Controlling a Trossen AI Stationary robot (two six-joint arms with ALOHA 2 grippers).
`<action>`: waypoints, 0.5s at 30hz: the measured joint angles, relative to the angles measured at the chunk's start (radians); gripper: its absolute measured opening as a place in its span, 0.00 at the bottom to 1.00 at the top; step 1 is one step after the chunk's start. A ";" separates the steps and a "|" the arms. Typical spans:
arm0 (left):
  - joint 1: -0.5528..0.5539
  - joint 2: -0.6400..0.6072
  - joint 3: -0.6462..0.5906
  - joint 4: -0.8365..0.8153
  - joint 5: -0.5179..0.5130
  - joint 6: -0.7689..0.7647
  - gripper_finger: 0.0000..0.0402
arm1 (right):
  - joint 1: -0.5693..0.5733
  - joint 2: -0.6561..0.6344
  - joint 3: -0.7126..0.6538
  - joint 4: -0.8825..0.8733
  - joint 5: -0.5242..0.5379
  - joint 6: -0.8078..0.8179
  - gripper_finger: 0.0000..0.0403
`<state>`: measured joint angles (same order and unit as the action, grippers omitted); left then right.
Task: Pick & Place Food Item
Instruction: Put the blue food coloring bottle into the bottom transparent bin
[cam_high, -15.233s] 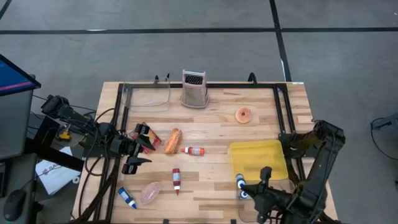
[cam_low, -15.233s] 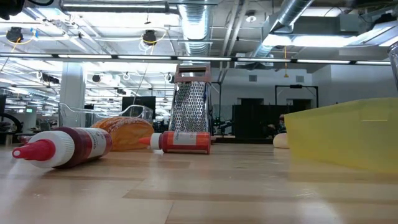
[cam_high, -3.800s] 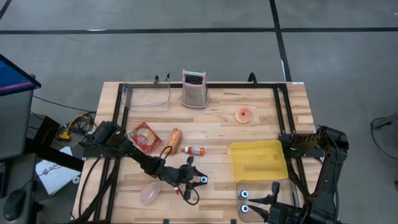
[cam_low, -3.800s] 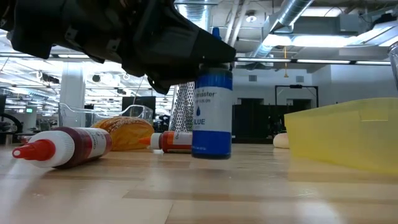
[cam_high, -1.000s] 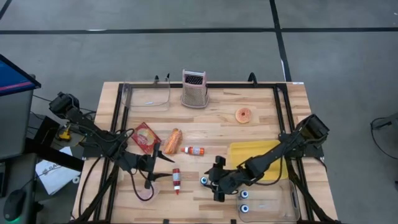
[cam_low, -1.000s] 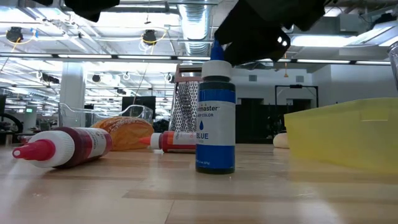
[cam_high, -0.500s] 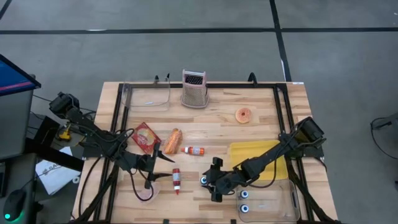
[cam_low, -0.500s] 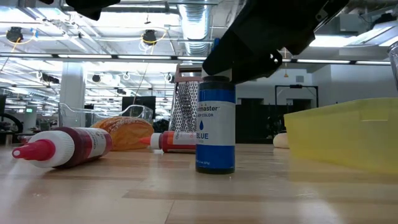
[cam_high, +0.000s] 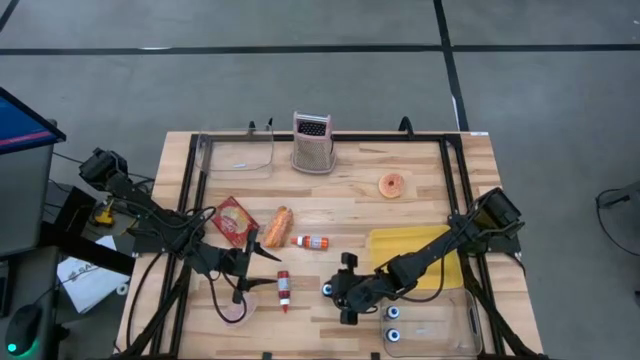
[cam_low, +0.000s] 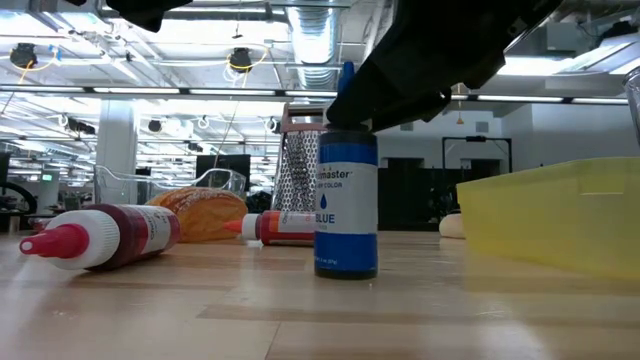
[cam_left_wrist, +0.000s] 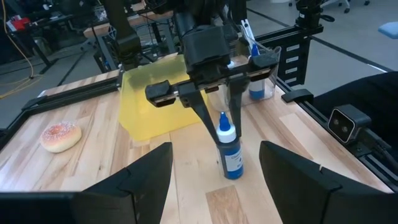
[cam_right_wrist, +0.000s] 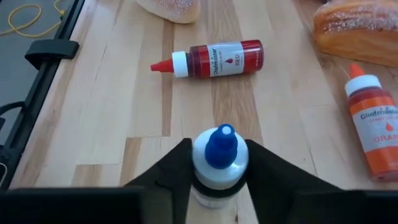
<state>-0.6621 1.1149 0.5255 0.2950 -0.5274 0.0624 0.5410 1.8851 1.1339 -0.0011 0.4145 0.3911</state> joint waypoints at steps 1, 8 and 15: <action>0.000 0.000 0.000 0.000 0.000 0.000 0.59 | 0.001 0.000 0.000 0.007 0.001 -0.013 0.25; 0.001 0.000 0.000 0.018 -0.060 0.034 0.59 | 0.011 -0.014 0.014 0.031 0.046 -0.098 0.25; 0.027 0.000 0.001 0.174 -0.106 0.194 0.59 | 0.064 -0.169 0.049 -0.189 0.155 -0.060 0.25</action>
<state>-0.6347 1.1152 0.5266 0.4688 -0.6336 0.2565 0.6046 1.7165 1.1828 -0.1900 0.5697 0.3311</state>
